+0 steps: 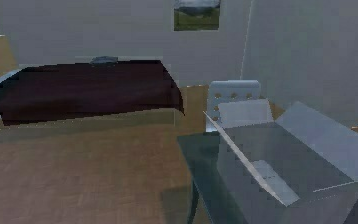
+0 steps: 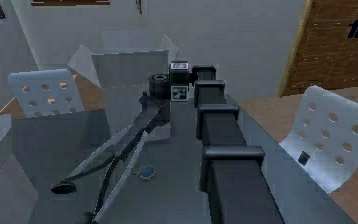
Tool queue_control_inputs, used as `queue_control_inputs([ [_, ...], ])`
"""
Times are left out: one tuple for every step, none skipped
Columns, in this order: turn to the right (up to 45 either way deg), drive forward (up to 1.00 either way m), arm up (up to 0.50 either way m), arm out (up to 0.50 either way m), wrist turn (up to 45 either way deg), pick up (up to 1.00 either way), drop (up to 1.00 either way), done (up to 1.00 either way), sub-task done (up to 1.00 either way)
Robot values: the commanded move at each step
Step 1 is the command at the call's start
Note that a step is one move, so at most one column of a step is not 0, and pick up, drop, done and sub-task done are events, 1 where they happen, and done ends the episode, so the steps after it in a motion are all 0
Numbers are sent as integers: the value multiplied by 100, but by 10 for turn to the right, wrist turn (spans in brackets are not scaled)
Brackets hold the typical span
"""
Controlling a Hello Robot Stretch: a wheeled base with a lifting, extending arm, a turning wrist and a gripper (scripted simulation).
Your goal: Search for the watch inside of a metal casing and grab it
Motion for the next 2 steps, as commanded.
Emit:
queue_control_inputs([
  [0, 0, 0, 0, 450, 0, 0, 0, 0],
  [0, 0, 0, 0, 450, 0, 0, 0, 0],
])
